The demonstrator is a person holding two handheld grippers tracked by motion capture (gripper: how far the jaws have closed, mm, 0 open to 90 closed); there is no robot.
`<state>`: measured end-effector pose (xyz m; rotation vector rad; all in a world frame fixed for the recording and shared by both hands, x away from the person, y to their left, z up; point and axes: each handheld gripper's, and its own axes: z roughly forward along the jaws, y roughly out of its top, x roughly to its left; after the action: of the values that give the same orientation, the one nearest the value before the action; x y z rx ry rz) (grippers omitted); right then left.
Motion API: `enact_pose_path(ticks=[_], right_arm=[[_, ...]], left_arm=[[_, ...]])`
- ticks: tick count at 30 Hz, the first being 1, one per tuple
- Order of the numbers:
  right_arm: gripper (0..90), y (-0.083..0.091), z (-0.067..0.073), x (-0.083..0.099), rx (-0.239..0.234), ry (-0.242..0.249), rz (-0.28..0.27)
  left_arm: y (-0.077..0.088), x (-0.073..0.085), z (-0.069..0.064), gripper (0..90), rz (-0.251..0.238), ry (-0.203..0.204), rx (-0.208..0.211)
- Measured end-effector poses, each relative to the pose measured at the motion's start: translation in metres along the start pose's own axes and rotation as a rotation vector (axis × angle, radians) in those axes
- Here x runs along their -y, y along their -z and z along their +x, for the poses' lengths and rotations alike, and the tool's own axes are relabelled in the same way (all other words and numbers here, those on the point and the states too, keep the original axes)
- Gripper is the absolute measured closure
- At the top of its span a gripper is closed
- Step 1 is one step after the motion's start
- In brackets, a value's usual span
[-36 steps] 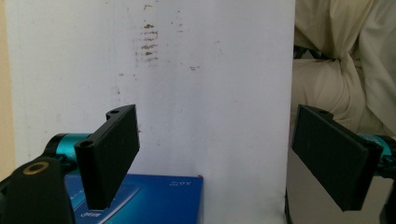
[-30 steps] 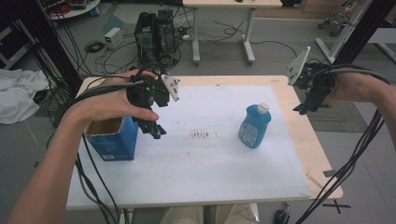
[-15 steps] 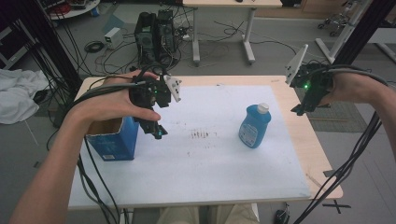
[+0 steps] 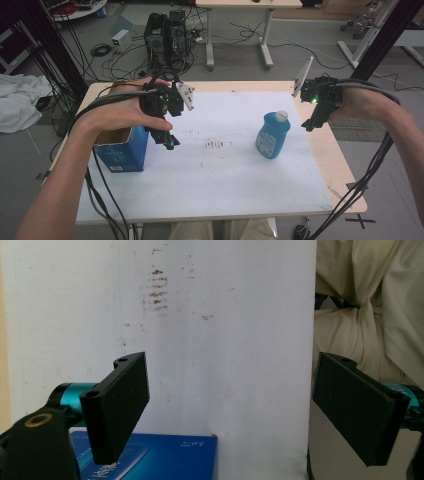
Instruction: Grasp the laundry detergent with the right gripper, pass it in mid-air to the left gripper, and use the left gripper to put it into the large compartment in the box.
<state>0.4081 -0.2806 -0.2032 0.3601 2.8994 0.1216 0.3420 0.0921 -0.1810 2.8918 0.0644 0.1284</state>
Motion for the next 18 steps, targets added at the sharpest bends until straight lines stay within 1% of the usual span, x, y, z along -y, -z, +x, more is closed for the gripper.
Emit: enact_pose_path(ticks=[1, 2, 3, 4, 5, 6, 7, 8, 9, 10, 11, 12, 13, 15, 16, 17, 18], right_arm=[[12.8, -0.006, 0.006, -0.008, 0.008, -0.016, 0.030], [12.8, -0.006, 0.007, -0.008, 0.007, -0.022, 0.032], [12.8, -0.003, 0.004, -0.004, 0.009, -0.006, 0.020], [12.8, -0.003, 0.004, -0.004, 0.009, -0.006, 0.020], [12.8, -0.009, 0.007, -0.010, -0.002, -0.031, 0.027], [12.8, -0.001, 0.002, -0.002, 0.007, -0.001, 0.009], [12.8, 0.001, -0.003, 0.004, -0.008, 0.007, -0.007], [12.8, 0.001, -0.003, 0.004, -0.008, 0.007, -0.007], [12.8, -0.011, 0.008, -0.011, -0.011, -0.036, 0.023], [12.8, -0.021, 0.010, -0.015, -0.036, -0.063, 0.009], [12.8, -0.015, 0.009, -0.012, -0.026, -0.046, 0.015], [12.8, -0.021, 0.010, -0.014, -0.036, -0.063, 0.009], [12.8, -0.018, 0.009, -0.013, -0.032, -0.052, 0.007], [12.8, -0.018, 0.009, -0.013, -0.032, -0.052, 0.007], [12.8, -0.018, 0.009, -0.013, -0.031, -0.054, 0.009], [12.8, -0.033, 0.012, -0.018, -0.040, -0.090, 0.005], [12.8, -0.034, 0.012, -0.018, -0.040, -0.086, 0.001]], left_arm=[[0.000, 0.000, 0.000, 15.3, 0.000, 0.000, 0.000], [0.004, -0.001, -0.002, 15.3, -0.001, -0.002, -0.006], [0.001, 0.000, 0.000, 15.3, 0.001, -0.001, -0.002], [-0.001, 0.000, 0.000, 15.3, -0.004, 0.000, 0.001], [0.000, 0.000, 0.000, 15.3, 0.000, 0.000, 0.001], [0.001, 0.000, -0.001, 15.3, -0.002, 0.000, -0.003], [0.003, -0.001, -0.001, 15.3, -0.002, -0.003, -0.007], [-0.001, 0.000, 0.000, 15.3, 0.000, -0.001, 0.002], [-0.002, 0.002, -0.001, 15.3, -0.001, 0.000, 0.002], [-0.001, 0.001, 0.000, 15.3, -0.003, -0.002, 0.004], [-0.002, 0.002, -0.001, 15.3, -0.002, 0.000, 0.002], [-0.002, 0.001, 0.000, 15.3, -0.004, -0.001, 0.004], [-0.002, 0.001, 0.000, 15.3, -0.002, -0.001, 0.002], [-0.002, 0.001, 0.000, 15.3, -0.002, -0.004, 0.003], [-0.002, 0.004, -0.003, 15.3, -0.008, 0.002, 0.005], [-0.002, 0.004, -0.003, 15.3, -0.008, -0.001, 0.003], [-0.002, 0.006, -0.004, 15.3, -0.006, 0.001, 0.004]])
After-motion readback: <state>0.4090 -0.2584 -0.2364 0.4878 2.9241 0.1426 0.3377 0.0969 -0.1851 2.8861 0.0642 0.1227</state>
